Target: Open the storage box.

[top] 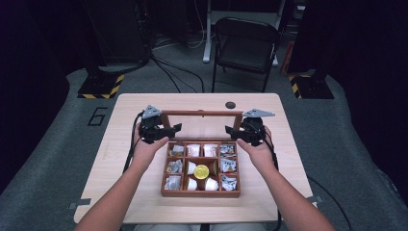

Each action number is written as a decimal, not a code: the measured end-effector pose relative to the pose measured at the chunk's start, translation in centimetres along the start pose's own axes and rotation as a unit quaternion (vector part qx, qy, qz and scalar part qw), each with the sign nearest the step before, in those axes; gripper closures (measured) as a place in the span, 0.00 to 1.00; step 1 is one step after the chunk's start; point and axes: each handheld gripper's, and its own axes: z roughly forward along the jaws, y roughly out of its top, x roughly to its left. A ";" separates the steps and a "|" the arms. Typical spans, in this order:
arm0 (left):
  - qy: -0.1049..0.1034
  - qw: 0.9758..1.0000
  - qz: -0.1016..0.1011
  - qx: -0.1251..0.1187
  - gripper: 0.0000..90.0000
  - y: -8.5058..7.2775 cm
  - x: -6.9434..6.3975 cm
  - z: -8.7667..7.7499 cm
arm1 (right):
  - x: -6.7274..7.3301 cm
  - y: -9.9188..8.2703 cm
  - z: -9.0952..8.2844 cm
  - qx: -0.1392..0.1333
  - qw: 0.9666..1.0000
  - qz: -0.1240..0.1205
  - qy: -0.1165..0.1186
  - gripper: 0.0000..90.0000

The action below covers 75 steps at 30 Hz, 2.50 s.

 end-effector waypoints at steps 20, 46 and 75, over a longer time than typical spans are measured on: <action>0.008 0.999 -0.029 0.023 0.38 -3.6 1.2 2.5 | -0.3 0.3 0.6 -0.006 1.000 0.004 -0.005 0.49; 0.021 0.997 -0.068 0.021 0.40 -4.8 1.4 4.5 | -1.1 -2.3 2.2 0.015 1.000 0.024 -0.009 0.41; 0.036 0.995 -0.091 0.023 0.46 -5.3 1.7 5.2 | -1.2 -3.5 4.9 0.028 0.998 0.029 -0.045 0.52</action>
